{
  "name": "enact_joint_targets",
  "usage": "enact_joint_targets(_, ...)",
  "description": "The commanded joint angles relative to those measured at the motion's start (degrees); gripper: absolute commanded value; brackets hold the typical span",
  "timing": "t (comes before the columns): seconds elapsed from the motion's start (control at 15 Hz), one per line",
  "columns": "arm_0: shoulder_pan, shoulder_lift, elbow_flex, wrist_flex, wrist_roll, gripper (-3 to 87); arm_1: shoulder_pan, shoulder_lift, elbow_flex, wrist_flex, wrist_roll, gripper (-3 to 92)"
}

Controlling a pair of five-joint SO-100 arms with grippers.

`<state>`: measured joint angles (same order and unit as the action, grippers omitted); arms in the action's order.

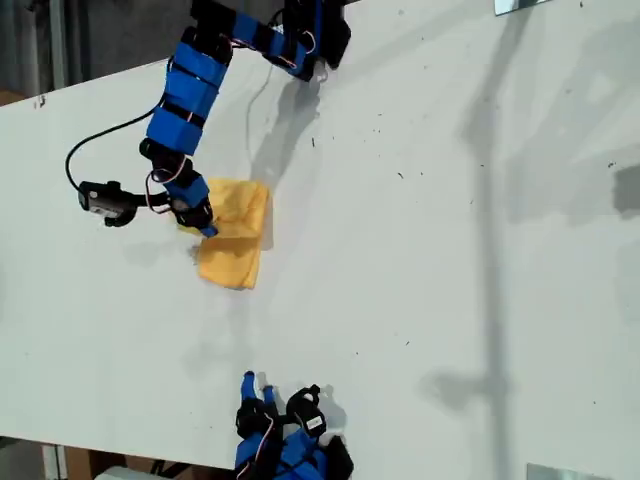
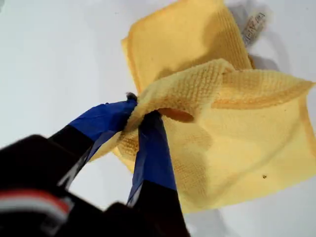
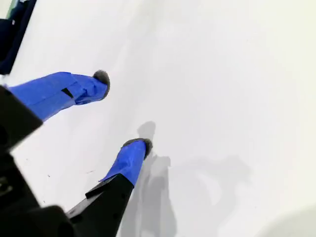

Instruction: Grasp corners of a square towel and fold twice.

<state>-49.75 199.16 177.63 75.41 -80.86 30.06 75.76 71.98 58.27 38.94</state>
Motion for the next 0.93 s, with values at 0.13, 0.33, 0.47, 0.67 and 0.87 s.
enact_joint_targets(0.13, 1.3, 0.0, 0.4, 0.6, -0.4, 21.3, -0.4, -11.4, -17.1, -4.0, -1.8, -0.1)
enact_joint_targets(0.33, 1.5, 0.0, 0.4, 0.6, -0.2, 21.2, 1.2, -15.3, -20.2, -5.2, -1.5, 18.5)
enact_joint_targets(0.47, 1.5, 0.0, 0.4, 0.6, -0.3, 21.2, 2.2, -11.3, -20.3, -2.9, -3.7, 34.1)
enact_joint_targets(0.67, 1.5, 0.0, 0.4, 0.6, -0.4, 21.1, 4.0, 1.8, -20.0, 4.4, -7.2, 37.3)
enact_joint_targets(0.87, 1.6, 0.0, 0.4, 0.6, -0.3, 21.1, 9.5, 30.1, -13.4, 15.6, -7.0, 35.2)
